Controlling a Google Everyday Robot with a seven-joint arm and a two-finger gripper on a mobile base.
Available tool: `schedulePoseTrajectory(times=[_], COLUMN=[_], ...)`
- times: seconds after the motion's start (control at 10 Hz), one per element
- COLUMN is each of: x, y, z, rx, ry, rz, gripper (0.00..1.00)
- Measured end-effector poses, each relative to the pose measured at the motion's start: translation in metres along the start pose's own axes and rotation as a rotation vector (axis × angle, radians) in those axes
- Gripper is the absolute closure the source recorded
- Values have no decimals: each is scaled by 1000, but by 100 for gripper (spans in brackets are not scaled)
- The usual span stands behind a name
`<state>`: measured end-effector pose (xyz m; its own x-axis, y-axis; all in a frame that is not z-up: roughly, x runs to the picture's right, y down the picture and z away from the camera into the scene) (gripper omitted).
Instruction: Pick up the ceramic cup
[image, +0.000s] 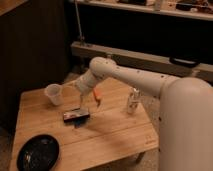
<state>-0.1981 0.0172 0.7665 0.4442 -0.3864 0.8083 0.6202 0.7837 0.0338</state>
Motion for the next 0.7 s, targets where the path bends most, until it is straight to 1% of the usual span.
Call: schedulePoseTrajectory(times=[0.1,0.2,0.3,0.5,0.7], x=[-8,-14,-16,-16,-7], y=[-25,-51,-67,-96,-106], z=[12,25,36,60,75], rx=[-2,-4,-7,-13,-19], ry=[26,62,87,130,156], rz=[-61,-129,-172,-244,-263], gripper=[20,20,20,20,20])
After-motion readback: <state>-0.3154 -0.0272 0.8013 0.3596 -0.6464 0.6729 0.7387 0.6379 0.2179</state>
